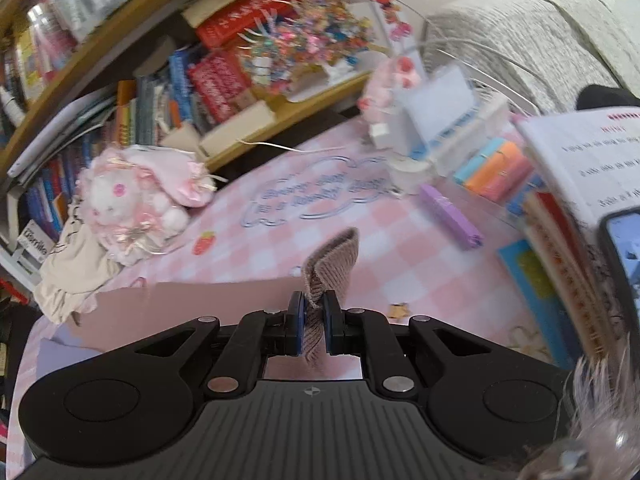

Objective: Fold clothes
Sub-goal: 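Move the right tool to the mauve sleeve cuff and grasp it, then carry the mauve sleeve across the chest over the lavender sleeve with the right tool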

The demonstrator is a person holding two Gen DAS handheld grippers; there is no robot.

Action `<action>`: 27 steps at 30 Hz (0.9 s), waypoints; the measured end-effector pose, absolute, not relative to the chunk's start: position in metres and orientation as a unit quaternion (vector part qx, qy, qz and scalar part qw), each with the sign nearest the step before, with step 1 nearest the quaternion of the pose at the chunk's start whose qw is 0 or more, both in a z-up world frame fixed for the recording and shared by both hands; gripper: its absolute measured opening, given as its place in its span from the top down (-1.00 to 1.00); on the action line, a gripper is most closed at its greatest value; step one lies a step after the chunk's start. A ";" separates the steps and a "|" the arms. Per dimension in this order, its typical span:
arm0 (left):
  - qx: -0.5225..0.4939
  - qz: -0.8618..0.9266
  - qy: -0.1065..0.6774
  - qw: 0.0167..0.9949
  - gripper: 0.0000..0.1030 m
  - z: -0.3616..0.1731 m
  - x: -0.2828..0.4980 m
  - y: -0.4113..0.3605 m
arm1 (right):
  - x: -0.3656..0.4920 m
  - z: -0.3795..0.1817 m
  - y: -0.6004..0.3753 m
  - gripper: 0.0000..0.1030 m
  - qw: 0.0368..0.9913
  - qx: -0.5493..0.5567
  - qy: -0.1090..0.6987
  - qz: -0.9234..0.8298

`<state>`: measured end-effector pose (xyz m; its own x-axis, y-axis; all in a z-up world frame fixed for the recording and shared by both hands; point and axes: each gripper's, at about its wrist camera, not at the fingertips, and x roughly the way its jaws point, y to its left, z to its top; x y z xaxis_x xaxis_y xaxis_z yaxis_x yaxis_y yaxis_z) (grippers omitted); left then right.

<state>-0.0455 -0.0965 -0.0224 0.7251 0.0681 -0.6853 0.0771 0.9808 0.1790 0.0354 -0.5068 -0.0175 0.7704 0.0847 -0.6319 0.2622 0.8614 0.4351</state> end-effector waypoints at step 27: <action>0.106 -0.097 0.317 0.938 -0.88 -0.009 -0.043 0.060 | 0.101 0.062 -0.208 0.81 0.934 0.192 0.286 0.088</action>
